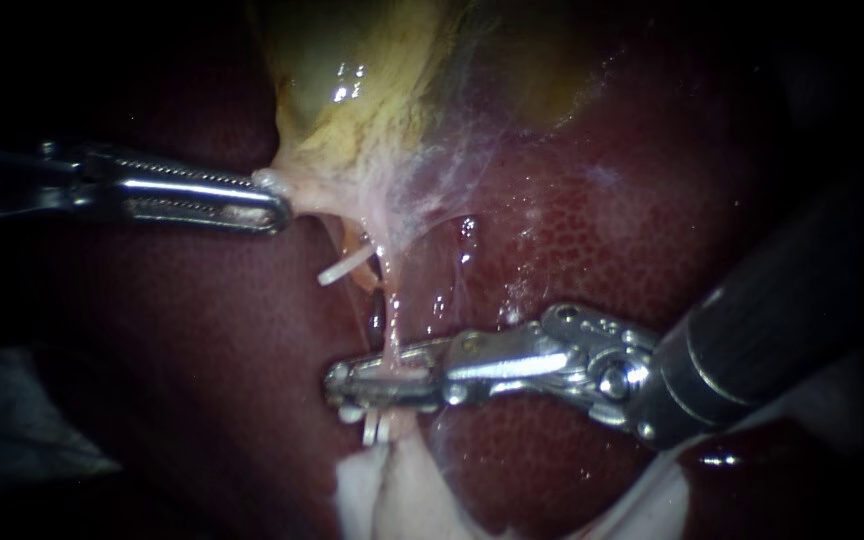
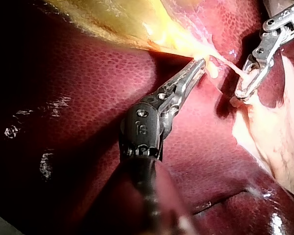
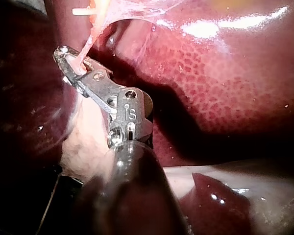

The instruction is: Going back second clip right tube

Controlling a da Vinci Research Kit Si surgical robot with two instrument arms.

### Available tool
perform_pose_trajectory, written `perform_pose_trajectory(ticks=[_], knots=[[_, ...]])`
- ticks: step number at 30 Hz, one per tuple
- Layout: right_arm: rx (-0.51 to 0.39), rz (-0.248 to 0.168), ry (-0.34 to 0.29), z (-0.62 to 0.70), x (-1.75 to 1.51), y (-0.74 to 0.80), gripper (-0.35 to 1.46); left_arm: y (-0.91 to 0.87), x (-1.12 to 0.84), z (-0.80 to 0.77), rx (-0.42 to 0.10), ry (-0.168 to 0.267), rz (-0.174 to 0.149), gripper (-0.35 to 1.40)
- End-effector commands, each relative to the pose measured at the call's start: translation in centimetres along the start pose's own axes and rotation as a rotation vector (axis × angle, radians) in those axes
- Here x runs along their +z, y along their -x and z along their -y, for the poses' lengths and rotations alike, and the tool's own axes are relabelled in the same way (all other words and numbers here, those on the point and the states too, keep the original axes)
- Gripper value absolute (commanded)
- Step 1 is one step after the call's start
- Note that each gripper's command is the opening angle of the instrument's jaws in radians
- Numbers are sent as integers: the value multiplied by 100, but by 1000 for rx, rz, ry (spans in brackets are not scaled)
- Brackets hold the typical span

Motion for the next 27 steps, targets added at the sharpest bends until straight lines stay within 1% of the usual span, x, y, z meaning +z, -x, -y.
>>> perform_pose_trajectory(ticks=[1, 3, 4, 6, 9, 12, 15, 17, 20, 27], knots=[[20, 3, -2, -1, 3, 1, -16, 0, 0, 0, 0, 1, 0, -35], [18, 0, 4, -3, 7, 2, 18, 0, 0, 0, 0, 1, 0, -35], [17, -2, 8, -5, 10, 3, 30, 0, 0, 0, 0, 1, 0, -35], [10, -11, 24, -9, 13, 3, 41, 0, 0, 1, 0, 1, 0, -35], [-8, -24, 47, -15, 13, 4, 45, 0, -1, 1, 0, 1, 0, -35], [-7, -40, 80, -26, 7, 4, 46, 0, -1, 1, 0, 1, 0, -35], [-5, -44, 104, -35, 0, 4, 47, 0, -1, 1, 1, 1, 0, -35], [-10, -34, 117, -41, -6, 4, 48, 0, -1, 1, 1, 1, 0, -35], [-10, -34, 128, -44, -13, 5, 48, 1, -2, 1, 1, 2, 0, -35], [-12, -36, 136, -45, -25, 4, 48, 1, -3, 1, 1, 2, 0, -35]])
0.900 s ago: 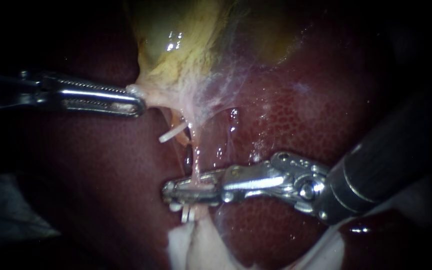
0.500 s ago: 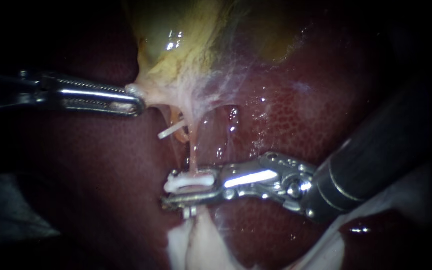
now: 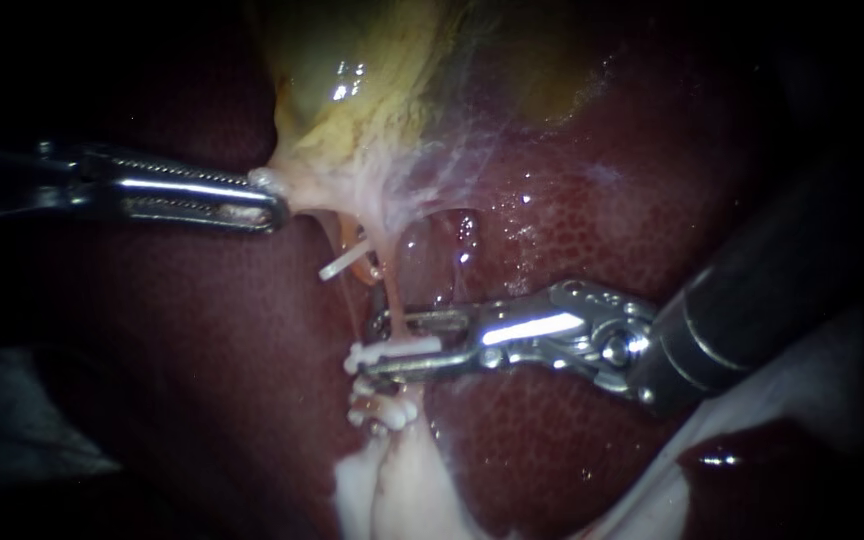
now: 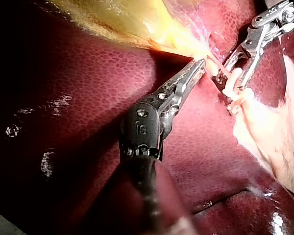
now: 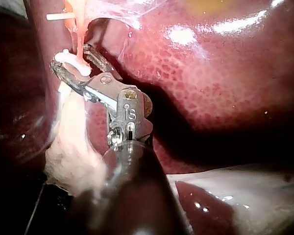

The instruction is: Going back second clip right tube

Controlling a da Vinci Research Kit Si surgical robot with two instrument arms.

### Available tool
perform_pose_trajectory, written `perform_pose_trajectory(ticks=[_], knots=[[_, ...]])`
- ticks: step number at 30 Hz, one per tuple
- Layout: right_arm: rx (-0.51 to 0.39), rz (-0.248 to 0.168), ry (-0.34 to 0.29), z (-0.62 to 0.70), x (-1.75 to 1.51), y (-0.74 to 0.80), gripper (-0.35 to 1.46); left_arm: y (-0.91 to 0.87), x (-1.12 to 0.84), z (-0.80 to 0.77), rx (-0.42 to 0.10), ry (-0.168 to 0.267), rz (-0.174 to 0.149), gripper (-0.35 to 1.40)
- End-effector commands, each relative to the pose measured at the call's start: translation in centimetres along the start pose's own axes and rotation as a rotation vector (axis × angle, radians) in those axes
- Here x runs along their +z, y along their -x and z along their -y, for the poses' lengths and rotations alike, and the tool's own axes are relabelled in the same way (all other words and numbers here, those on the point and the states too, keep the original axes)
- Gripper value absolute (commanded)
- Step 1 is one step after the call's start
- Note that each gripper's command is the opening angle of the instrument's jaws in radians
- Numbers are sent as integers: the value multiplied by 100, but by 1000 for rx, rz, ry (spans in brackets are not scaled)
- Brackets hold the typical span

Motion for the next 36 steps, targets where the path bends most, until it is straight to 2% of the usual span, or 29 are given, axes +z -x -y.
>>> perform_pose_trajectory(ticks=[1, 4, 7, 10, 14, 17, 20, 24, 32, 36], knots=[[0, -2, 2, -1, -3, -1, 48, 0, 0, 0, 0, 0, 0, -35], [-5, -3, 3, -2, -9, -1, 48, 0, -1, 0, 0, 0, 0, -35], [-92, 6, 21, -2, -17, -2, 50, 0, -1, 0, 0, 1, 0, -35], [-247, 52, 34, 5, -35, -9, 50, 0, -3, 0, 0, 1, 0, -35], [-453, 153, 85, 23, -70, -24, 50, 1, -4, 1, 1, 2, 0, -35], [-561, 179, 102, 37, -98, -35, 50, 1, -4, 2, 1, 3, 1, -35], [-607, 180, 112, 49, -122, -45, 50, 1, -5, 2, 1, 3, 1, -35], [-647, 185, 100, 57, -142, -55, 50, 2, -5, 3, 1, 4, 1, -35], [-677, 192, 57, 66, -155, -52, 50, 5, 0, 8, 3, 1, 0, -35], [-688, 194, 52, 66, -155, -52, 50, 14, 11, 20, 14, -3, -3, -35]])
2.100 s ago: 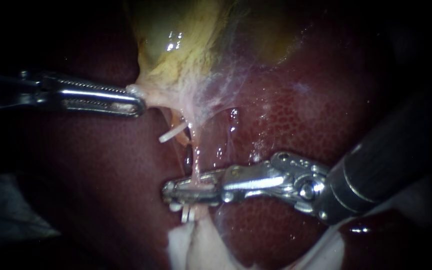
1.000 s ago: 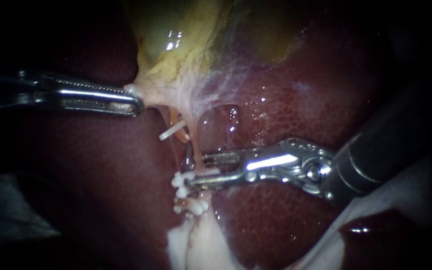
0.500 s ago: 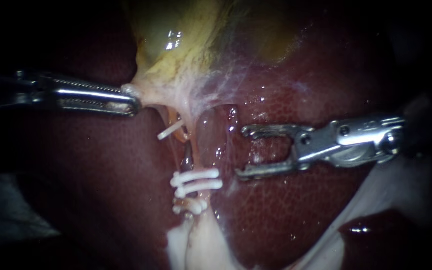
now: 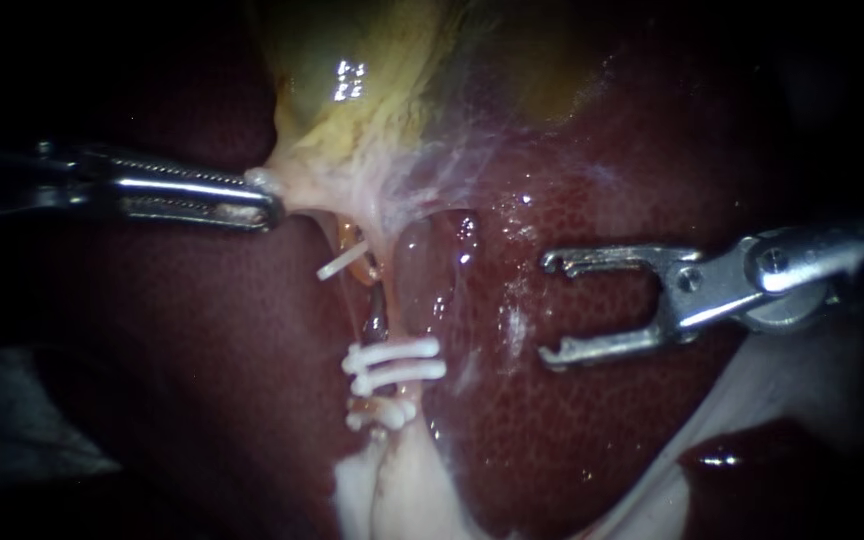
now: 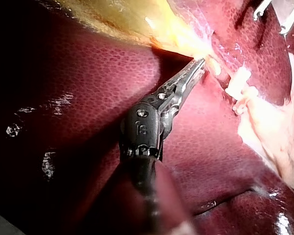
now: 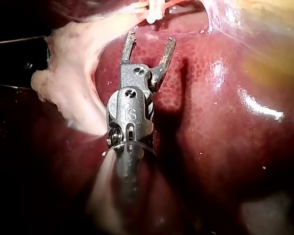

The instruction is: Going back second clip right tube

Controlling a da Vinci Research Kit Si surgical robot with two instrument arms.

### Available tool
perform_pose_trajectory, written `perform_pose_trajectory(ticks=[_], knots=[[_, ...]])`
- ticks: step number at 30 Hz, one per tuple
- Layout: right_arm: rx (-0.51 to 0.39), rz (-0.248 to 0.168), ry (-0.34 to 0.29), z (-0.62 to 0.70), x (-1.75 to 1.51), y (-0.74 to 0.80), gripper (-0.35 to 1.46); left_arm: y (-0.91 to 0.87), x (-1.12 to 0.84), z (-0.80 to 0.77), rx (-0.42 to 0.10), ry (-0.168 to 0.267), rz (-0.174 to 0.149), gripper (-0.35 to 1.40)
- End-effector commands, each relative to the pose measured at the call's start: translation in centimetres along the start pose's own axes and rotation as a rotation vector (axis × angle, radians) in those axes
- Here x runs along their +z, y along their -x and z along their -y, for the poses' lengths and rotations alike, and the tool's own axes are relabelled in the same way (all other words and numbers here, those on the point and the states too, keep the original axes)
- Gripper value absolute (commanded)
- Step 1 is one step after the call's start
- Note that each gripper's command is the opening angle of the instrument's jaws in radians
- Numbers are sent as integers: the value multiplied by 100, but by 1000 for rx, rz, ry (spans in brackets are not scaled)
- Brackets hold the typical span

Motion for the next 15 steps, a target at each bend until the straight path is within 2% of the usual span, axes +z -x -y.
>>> perform_pose_trajectory(ticks=[1, 5, 8, 15], knots=[[-2, 1, 1, 0, 0, 0, 50, 3, 3, 4, 2, -6, 1, -35], [-8, 1, 0, 0, -1, 1, 50, 14, 18, 19, -2, -18, 11, -35], [-14, 1, 0, 0, -1, 1, 50, 20, 28, 24, 1, -19, 18, -35], [-13, 0, -1, -1, -3, 0, 50, 21, 30, 24, 1, -16, 22, -35]])
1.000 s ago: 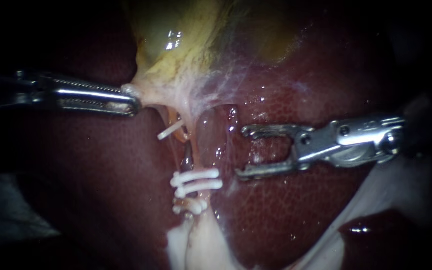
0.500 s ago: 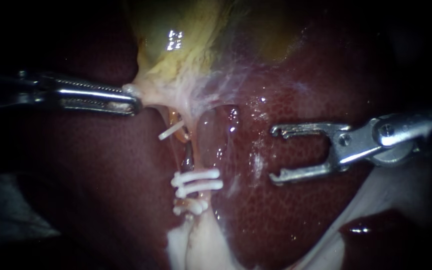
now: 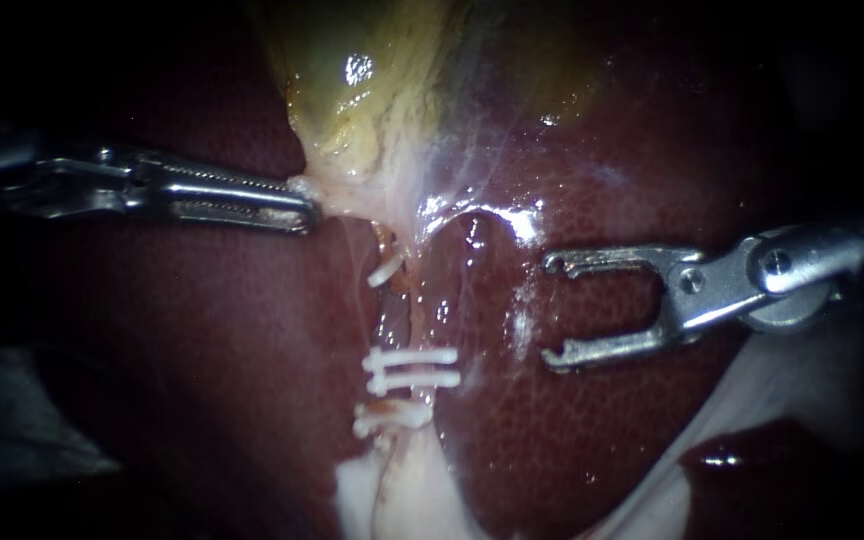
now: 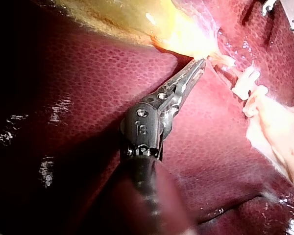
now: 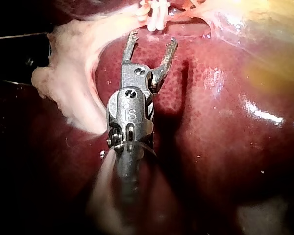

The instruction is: Going back second clip right tube

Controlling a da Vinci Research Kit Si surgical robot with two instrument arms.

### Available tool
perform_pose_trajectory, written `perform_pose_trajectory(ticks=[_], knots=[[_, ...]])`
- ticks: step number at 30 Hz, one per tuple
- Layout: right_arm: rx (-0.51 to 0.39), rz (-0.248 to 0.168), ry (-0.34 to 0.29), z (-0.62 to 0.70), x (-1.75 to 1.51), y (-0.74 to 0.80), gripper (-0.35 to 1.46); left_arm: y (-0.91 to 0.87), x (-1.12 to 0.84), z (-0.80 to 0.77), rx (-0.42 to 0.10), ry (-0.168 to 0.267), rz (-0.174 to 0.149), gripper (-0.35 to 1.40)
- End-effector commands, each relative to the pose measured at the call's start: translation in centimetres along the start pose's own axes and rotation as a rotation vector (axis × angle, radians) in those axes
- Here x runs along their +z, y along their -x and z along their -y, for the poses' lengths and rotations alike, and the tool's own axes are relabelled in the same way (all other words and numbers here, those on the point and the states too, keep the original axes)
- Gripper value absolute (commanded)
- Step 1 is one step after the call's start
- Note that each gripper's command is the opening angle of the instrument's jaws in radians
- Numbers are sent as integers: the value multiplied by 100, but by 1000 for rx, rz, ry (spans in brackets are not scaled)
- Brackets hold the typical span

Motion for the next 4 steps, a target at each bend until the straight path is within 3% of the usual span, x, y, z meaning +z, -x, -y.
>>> perform_pose_trajectory(ticks=[1, 4], knots=[[1, 2, -3, 0, -1, -1, 50, -1, -1, -1, -1, 0, 0, -35], [2, -3, -11, 0, 0, -2, 50, -1, -3, -1, -1, 1, 0, -35]])
